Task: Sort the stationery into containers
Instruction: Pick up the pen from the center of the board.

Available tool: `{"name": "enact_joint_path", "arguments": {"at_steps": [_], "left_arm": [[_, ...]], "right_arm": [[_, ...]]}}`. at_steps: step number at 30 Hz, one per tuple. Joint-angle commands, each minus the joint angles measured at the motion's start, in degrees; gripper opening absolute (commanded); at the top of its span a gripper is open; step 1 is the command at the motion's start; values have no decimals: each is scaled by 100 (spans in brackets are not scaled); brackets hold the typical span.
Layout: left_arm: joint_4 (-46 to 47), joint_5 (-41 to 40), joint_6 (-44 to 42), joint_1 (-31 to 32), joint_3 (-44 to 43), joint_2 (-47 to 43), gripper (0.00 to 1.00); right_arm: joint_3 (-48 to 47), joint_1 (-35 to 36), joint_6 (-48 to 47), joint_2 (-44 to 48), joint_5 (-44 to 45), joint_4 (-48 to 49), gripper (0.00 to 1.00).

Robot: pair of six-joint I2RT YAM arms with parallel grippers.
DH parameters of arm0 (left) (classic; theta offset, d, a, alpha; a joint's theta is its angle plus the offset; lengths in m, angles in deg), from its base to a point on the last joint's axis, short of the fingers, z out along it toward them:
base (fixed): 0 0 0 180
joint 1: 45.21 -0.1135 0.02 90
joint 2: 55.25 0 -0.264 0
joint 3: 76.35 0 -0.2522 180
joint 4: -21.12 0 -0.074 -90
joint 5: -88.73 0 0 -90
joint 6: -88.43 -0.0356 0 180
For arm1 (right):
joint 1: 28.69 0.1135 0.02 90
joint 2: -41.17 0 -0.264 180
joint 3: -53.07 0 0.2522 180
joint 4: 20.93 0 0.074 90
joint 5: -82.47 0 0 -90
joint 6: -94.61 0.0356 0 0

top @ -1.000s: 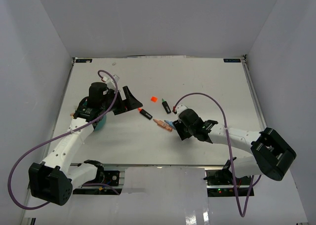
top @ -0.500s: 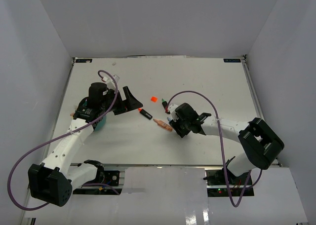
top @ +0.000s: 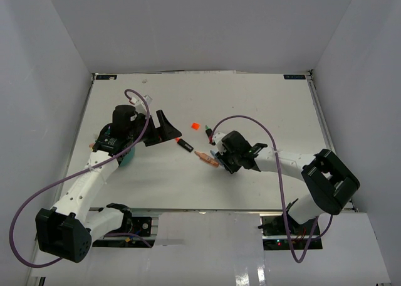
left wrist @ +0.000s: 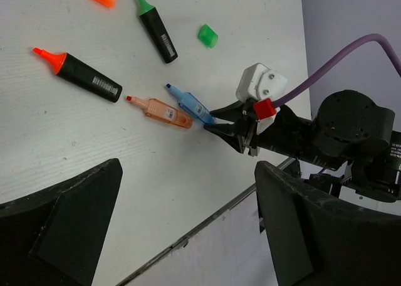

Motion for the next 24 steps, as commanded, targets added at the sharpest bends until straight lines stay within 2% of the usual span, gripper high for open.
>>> {"name": "enact_joint_path", "arguments": {"at_steps": [1, 6, 13, 17, 21, 24], "left_arm": [[32, 183, 58, 16, 66, -129, 98], [181, 271, 374, 113, 145, -147, 98], [611, 148, 910, 587, 216, 46, 98], [831, 7, 1209, 702, 303, 161, 98], [990, -28, 1350, 842, 374, 345, 91], [1069, -98, 1508, 1062, 409, 556, 90]], "right_arm": [[51, -30, 101, 284, 190, -165, 25], [51, -21, 268, 864, 234, -253, 22], [-125, -21, 426, 1830, 111, -367, 19], [-362, -21, 453, 2113, 41, -560, 18], [-696, -21, 461, 2218, -117, -780, 18], [-968, -21, 496, 2254, -214, -876, 18]]}}
